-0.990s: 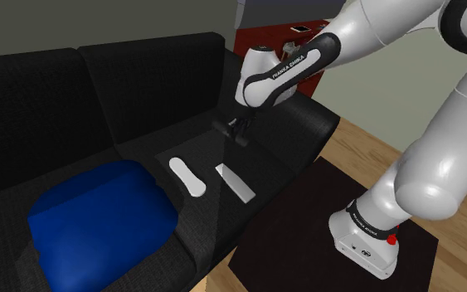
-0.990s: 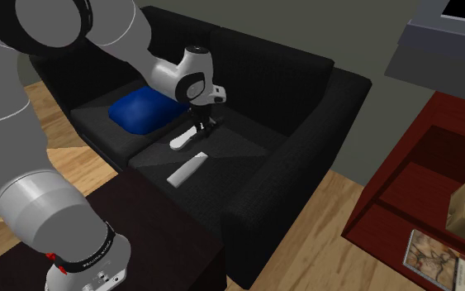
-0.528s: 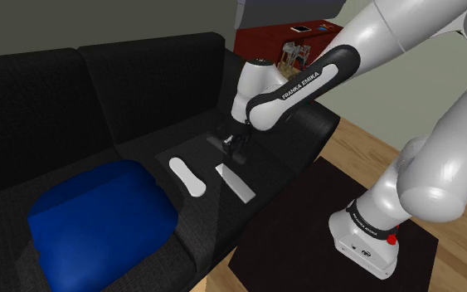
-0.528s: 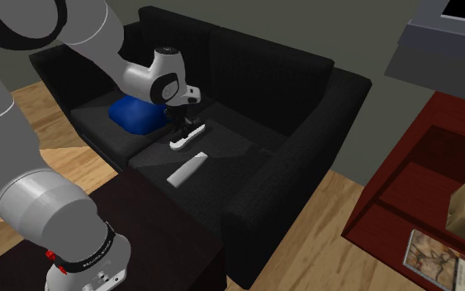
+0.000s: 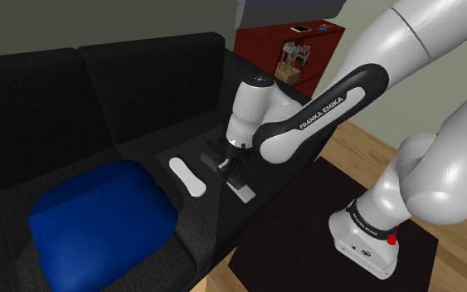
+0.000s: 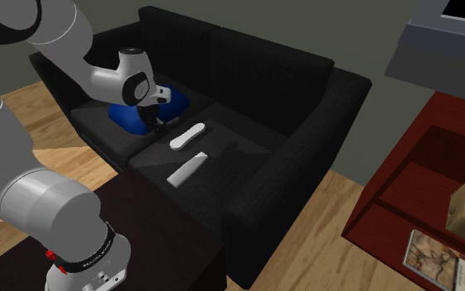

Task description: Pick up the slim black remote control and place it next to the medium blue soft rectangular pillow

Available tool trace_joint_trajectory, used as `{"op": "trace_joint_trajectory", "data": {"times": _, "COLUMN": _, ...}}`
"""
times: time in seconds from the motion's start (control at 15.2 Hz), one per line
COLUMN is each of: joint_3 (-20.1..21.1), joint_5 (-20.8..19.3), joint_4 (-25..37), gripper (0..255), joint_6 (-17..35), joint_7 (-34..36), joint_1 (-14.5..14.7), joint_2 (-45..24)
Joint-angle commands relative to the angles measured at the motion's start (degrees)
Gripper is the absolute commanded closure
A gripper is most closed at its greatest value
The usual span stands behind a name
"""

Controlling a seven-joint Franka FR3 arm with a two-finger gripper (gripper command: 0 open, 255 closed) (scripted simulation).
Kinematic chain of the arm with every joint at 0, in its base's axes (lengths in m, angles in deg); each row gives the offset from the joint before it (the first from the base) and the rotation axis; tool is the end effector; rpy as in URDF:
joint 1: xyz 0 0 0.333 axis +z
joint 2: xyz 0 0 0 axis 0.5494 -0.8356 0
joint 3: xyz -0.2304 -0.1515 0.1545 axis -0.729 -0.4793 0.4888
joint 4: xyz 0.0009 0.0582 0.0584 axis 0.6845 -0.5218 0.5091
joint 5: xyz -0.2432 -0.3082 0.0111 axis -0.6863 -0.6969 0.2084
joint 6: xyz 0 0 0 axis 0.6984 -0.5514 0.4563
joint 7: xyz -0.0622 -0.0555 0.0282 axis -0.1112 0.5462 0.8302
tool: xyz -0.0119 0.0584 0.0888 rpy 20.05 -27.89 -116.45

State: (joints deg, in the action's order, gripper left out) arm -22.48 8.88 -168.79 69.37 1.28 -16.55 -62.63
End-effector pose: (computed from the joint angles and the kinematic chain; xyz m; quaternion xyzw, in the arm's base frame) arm 0.3881 0.2218 0.2506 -0.9994 -0.0178 -0.0020 0.0305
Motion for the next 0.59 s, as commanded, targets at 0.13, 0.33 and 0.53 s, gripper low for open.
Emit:
{"op": "trace_joint_trajectory", "data": {"times": 0.13, "joint_3": 3.5, "joint_5": 0.2, "joint_4": -1.4, "gripper": 255, "joint_6": 0.2, "joint_7": 7.3, "joint_1": 3.7, "joint_2": 1.6}}
{"op": "trace_joint_trajectory", "data": {"times": 0.33, "joint_3": 5.9, "joint_5": -0.2, "joint_4": -1.5, "gripper": 255, "joint_6": 0.5, "joint_7": 12.6, "joint_1": 6.3, "joint_2": 1.6}}
{"op": "trace_joint_trajectory", "data": {"times": 0.53, "joint_3": 5.8, "joint_5": -1.8, "joint_4": -1.7, "gripper": 255, "joint_6": 3.2, "joint_7": 13.6, "joint_1": 6.3, "joint_2": -1.0}}
